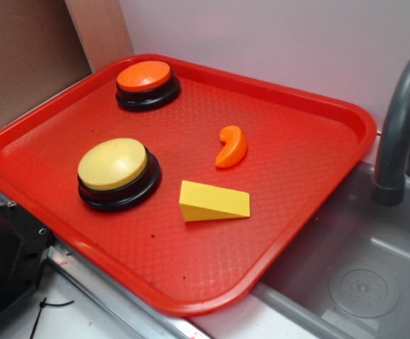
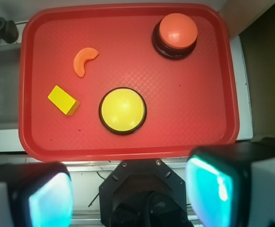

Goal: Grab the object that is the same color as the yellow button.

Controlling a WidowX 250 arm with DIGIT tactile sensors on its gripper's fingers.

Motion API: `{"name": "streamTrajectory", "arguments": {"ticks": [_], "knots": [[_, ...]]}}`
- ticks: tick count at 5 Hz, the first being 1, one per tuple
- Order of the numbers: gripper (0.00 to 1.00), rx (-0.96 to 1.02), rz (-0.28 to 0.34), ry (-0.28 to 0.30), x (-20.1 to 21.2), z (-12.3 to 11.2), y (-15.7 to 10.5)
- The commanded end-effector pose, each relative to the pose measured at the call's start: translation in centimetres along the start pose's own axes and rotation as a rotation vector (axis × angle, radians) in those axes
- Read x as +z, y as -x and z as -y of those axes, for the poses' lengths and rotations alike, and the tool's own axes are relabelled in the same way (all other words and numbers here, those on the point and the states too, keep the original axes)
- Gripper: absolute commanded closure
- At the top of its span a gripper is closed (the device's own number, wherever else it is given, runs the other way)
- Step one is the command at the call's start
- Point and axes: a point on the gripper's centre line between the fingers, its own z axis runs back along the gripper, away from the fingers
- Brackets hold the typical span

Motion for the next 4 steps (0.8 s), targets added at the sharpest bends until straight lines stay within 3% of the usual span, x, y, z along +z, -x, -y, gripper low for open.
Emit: {"name": "streamTrajectory", "arguments": {"ticks": [1, 3, 4], "knots": [[0.00, 0.000, 0.000, 0.000, 0.0, 0.0, 0.0], [0.00, -0.361, -0.005, -0.092, -2.9, 3.1, -3.2], [0.00, -0.521, -0.004, -0.080, -5.8, 5.1, -4.6]]}}
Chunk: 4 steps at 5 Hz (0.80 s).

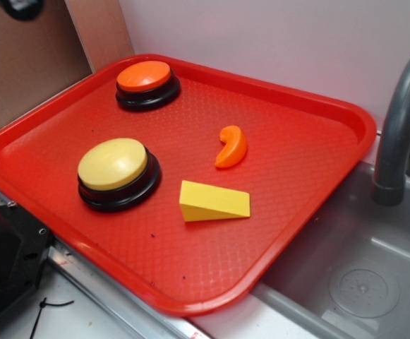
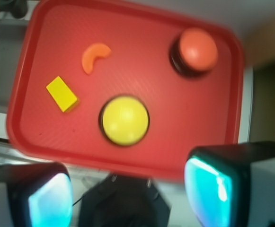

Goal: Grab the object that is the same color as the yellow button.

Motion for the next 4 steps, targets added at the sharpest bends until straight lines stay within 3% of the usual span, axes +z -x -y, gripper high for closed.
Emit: {"name": "streamTrajectory", "arguments": {"ticks": [1, 2, 3, 4], "knots": [[0.00, -0.315, 0.093, 0.029, -5.2, 2.9, -4.4], [0.00, -0.521, 0.080, 0.041, -10.2, 5.1, -7.0], [0.00, -0.574, 0.091, 0.108, -13.2, 6.6, -7.3], [0.00, -0.593, 0.053, 0.129, -15.2, 8.0, -7.2]]}}
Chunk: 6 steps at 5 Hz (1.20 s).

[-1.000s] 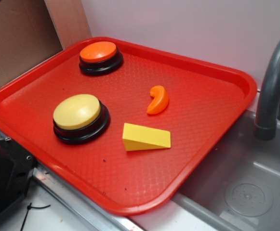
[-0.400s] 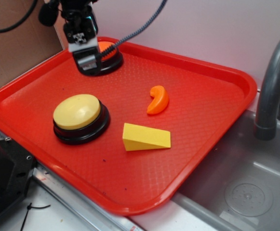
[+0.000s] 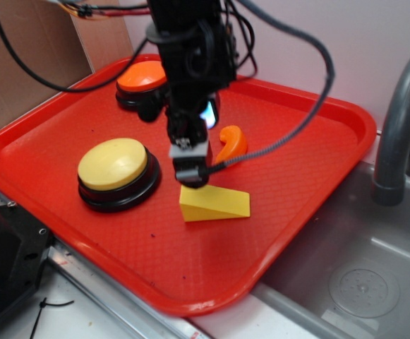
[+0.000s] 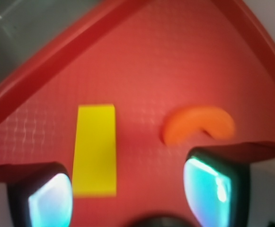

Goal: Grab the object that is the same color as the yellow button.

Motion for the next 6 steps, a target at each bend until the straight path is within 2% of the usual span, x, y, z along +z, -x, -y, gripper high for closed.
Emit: {"name": "streamTrajectory", "arguments": {"ticks": [1, 2, 3, 4, 5, 6], "knots": [[0.00, -0.039, -0.015, 0.046, -2.5, 2.7, -1.2], [0.00, -0.065, -0.032, 0.060, -3.2, 3.8, -1.5], [0.00, -0.018, -0.093, 0.053, -4.1, 4.1, -1.4], [0.91, 0.049, -0.148, 0.061, -4.7, 3.6, -0.8], [1.00, 0.048, -0.149, 0.076, -4.8, 3.1, -0.2], [1.00, 0.039, -0.156, 0.085, -5.0, 2.8, -0.1]]}}
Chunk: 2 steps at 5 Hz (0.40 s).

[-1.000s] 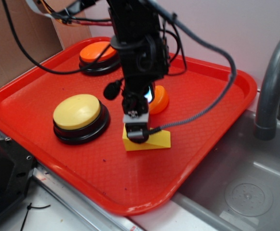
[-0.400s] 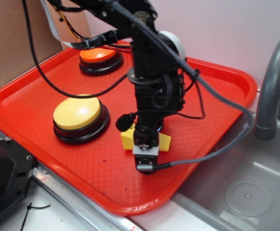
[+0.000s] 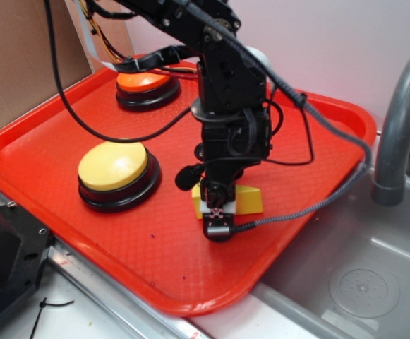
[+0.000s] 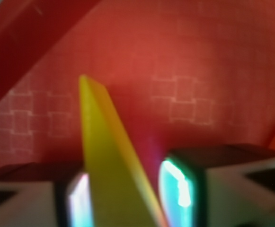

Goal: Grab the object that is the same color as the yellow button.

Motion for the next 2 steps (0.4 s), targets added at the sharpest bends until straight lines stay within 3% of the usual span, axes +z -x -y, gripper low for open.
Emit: {"name": "streamTrajectory", "arguments": {"ticks": [1, 2], "knots": [[1.00, 0.041, -0.054, 0.014, 1.8, -0.3, 0.7], [1.00, 0.223, -0.075, 0.052, 6.1, -1.5, 1.6]]}}
